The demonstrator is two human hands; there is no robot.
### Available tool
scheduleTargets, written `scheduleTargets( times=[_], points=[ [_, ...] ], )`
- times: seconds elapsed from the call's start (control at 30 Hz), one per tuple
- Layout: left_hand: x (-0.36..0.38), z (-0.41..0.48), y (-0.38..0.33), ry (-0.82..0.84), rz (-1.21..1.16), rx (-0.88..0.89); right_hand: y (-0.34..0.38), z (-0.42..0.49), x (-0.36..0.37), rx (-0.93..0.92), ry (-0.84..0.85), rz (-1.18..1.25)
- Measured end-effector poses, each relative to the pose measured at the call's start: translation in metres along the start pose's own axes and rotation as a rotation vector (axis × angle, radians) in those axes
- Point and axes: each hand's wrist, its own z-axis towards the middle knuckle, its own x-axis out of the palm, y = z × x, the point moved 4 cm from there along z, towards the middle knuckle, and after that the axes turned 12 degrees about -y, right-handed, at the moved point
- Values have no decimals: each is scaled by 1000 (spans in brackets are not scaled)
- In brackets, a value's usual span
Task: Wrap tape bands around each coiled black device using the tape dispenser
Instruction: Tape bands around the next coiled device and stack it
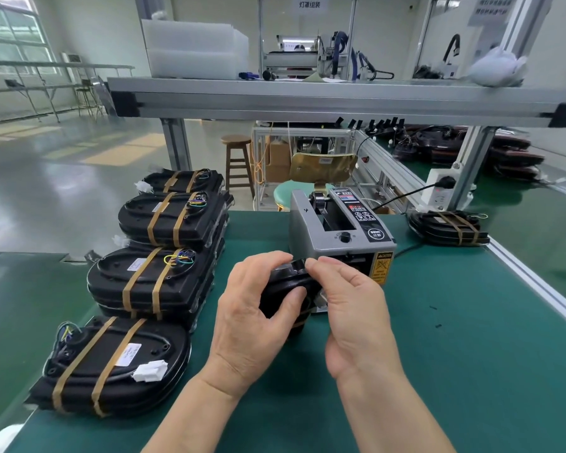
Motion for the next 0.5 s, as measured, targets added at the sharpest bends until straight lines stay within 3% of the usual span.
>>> scheduleTargets(
  times=[0.5],
  points=[
    [0,0,-3,0,-22,89,-8,6,-3,-50,-29,-22]
  ],
)
